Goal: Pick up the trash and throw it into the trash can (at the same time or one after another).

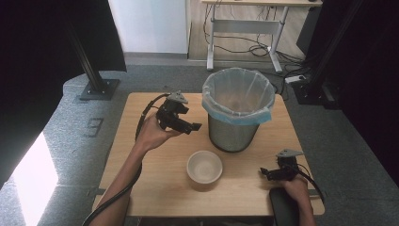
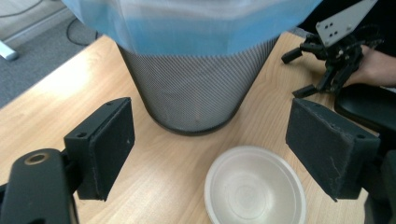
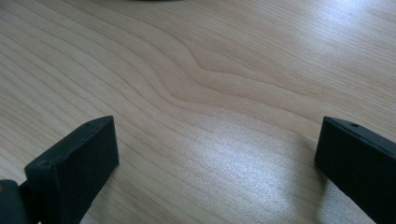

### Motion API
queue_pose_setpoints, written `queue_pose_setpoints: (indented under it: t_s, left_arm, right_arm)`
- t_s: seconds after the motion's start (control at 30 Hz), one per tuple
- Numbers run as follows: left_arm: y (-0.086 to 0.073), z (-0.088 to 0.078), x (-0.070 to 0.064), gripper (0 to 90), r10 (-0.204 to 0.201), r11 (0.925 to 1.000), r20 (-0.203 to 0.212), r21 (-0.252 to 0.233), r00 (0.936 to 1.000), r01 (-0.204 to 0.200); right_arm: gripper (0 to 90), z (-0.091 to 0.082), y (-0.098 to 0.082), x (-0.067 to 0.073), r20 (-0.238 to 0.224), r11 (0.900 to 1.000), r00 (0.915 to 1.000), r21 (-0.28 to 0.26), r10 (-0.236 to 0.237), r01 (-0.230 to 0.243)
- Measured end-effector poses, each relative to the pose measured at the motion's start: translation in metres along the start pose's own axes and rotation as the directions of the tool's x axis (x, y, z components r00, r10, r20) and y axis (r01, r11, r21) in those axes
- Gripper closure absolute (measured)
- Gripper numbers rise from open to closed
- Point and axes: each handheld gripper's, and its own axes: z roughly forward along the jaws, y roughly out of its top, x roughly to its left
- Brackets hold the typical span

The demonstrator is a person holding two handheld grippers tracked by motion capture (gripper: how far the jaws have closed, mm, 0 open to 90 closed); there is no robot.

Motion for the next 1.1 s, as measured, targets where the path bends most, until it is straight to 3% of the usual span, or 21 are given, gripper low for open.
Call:
queue_pose_setpoints:
  t_s: [0.43, 0.9, 1.1]
  left_arm:
    - [-0.038, 0.035, -0.005, 22.1, 0.001, 0.9989, -0.007, 0.046, 1.0, 0.0]
    - [-0.068, 0.068, -0.005, 28.9, -0.027, 0.9966, 0.027, 0.079, 0.9993, 0.025]
    - [-0.084, 0.083, -0.002, 34.0, -0.059, 0.9942, 0.038, 0.092, 0.9975, 0.055]
  right_arm:
    - [0.0, 0.0, 0.0, 0.0, 0.0, 1.0, 1.0, 0.0, 0.0, 0.0]
    - [0.0, 0.0, 0.0, 0.0, 0.001, 1.0, 1.0, -0.001, -0.001, 0.001]
    - [0.0, 0.0, 0.0, 0.0, 0.0, 1.0, 1.0, -0.001, 0.0, 0.0]
